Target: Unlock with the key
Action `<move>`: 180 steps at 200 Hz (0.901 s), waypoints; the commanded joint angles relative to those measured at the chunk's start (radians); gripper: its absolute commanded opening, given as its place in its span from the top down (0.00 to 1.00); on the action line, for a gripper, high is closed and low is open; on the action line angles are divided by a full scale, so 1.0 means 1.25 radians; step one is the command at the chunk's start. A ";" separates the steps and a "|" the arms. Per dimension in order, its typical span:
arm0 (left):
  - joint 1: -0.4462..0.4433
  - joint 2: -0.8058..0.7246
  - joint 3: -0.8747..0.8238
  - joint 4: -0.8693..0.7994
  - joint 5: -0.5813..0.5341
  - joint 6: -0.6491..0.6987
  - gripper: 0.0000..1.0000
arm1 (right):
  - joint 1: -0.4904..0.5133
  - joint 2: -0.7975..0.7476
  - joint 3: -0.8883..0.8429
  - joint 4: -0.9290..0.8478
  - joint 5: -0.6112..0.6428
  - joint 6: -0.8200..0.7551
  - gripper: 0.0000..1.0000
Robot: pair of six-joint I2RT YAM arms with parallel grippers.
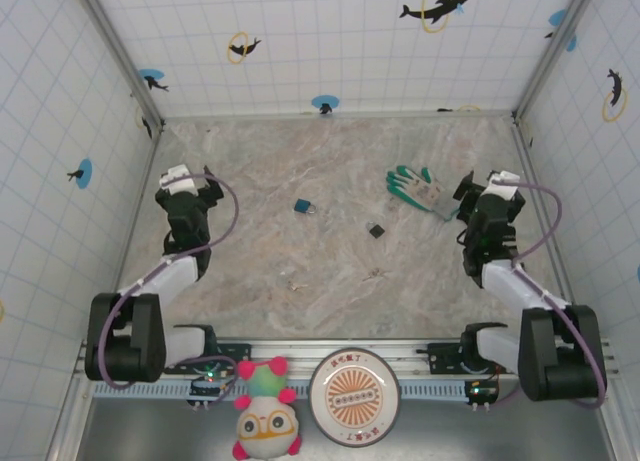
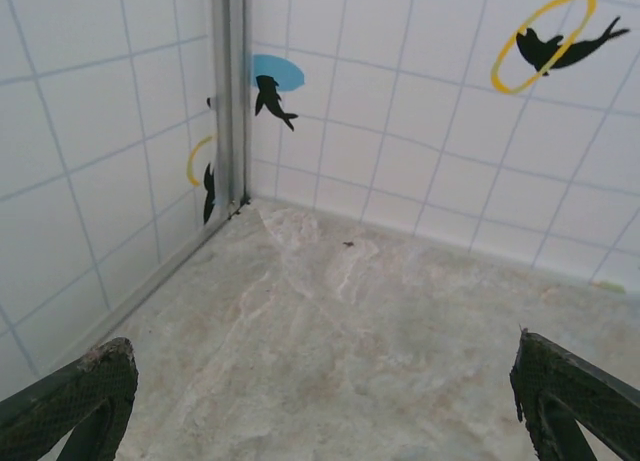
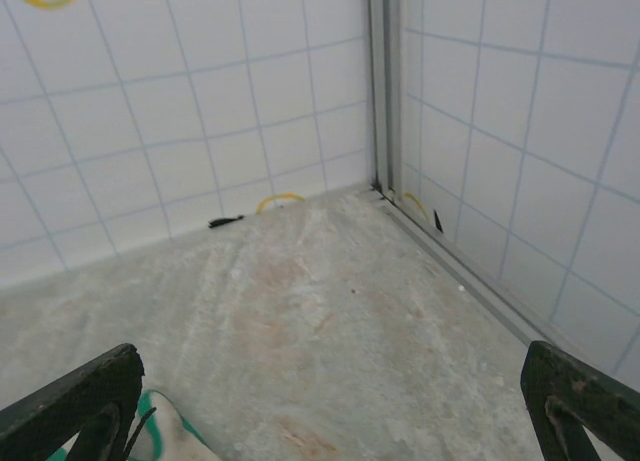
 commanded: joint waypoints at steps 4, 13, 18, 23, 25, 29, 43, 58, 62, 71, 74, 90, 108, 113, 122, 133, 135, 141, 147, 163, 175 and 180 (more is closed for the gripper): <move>0.008 -0.034 0.115 -0.337 -0.013 -0.262 0.02 | -0.012 -0.089 0.076 -0.205 -0.055 0.207 0.00; 0.008 -0.037 0.145 -0.402 0.009 -0.313 0.02 | -0.024 -0.127 0.102 -0.330 -0.041 0.317 0.00; 0.010 -0.037 0.153 -0.417 0.039 -0.314 0.02 | -0.028 -0.143 0.106 -0.365 -0.029 0.385 0.00; 0.010 -0.039 0.158 -0.424 0.073 -0.309 0.02 | -0.040 -0.156 0.100 -0.364 -0.062 0.411 0.00; 0.010 -0.040 0.159 -0.429 0.089 -0.308 0.02 | -0.047 -0.160 0.097 -0.360 -0.084 0.414 0.00; 0.009 -0.044 0.162 -0.436 0.116 -0.310 0.02 | -0.059 -0.167 0.092 -0.346 -0.126 0.415 0.00; 0.009 -0.060 0.161 -0.456 0.198 -0.322 0.02 | -0.071 -0.181 0.090 -0.337 -0.216 0.422 0.00; 0.009 -0.089 0.146 -0.470 0.275 -0.345 0.02 | -0.065 -0.191 0.109 -0.387 -0.286 0.416 0.09; 0.009 -0.098 0.139 -0.472 0.296 -0.350 0.02 | -0.063 -0.196 0.112 -0.402 -0.301 0.416 0.12; 0.008 -0.113 0.124 -0.477 0.345 -0.358 0.03 | -0.055 -0.210 0.112 -0.432 -0.306 0.422 0.15; 0.008 -0.119 0.121 -0.481 0.360 -0.359 0.03 | -0.052 -0.214 0.111 -0.441 -0.301 0.431 0.16; 0.007 -0.141 0.107 -0.511 0.420 -0.361 0.10 | -0.037 -0.245 0.097 -0.477 -0.314 0.455 0.20; 0.005 -0.140 0.101 -0.561 0.487 -0.362 0.21 | -0.014 -0.262 0.103 -0.533 -0.356 0.451 0.27; 0.004 -0.137 0.097 -0.570 0.506 -0.362 0.24 | -0.004 -0.262 0.107 -0.553 -0.362 0.447 0.29; -0.003 -0.136 0.087 -0.584 0.530 -0.369 0.27 | 0.015 -0.261 0.112 -0.585 -0.369 0.437 0.33; -0.019 -0.137 0.066 -0.584 0.554 -0.382 0.32 | 0.046 -0.257 0.113 -0.612 -0.365 0.430 0.39; -0.025 -0.137 0.063 -0.584 0.555 -0.385 0.33 | 0.055 -0.257 0.112 -0.613 -0.363 0.429 0.40; -0.040 -0.140 0.054 -0.585 0.558 -0.392 0.34 | 0.078 -0.254 0.111 -0.639 -0.355 0.428 0.41; -0.059 -0.142 0.047 -0.584 0.555 -0.398 0.35 | 0.105 -0.250 0.109 -0.646 -0.346 0.426 0.43; -0.126 -0.145 0.036 -0.583 0.516 -0.410 0.36 | 0.185 -0.228 0.111 -0.664 -0.313 0.422 0.47; -0.171 -0.140 0.027 -0.580 0.479 -0.413 0.37 | 0.250 -0.201 0.120 -0.670 -0.293 0.418 0.48; -0.185 -0.135 0.021 -0.579 0.468 -0.417 0.38 | 0.274 -0.188 0.124 -0.670 -0.284 0.418 0.48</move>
